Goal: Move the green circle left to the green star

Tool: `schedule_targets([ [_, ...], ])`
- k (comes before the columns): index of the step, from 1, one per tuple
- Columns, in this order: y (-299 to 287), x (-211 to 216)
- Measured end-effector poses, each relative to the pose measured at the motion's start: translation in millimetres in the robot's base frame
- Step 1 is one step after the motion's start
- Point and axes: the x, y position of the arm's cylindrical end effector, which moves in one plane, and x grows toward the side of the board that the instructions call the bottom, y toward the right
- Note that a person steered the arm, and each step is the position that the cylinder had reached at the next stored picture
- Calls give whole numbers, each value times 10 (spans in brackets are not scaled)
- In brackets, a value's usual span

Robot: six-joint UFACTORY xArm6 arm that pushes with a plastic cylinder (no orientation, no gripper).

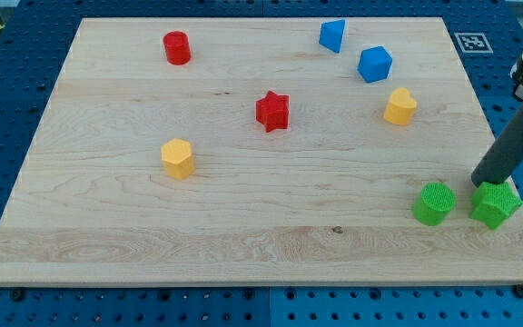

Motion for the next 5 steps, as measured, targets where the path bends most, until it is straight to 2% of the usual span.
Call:
schedule_targets([
  [2,0,200],
  [4,-74,75],
  [5,-528,17],
])
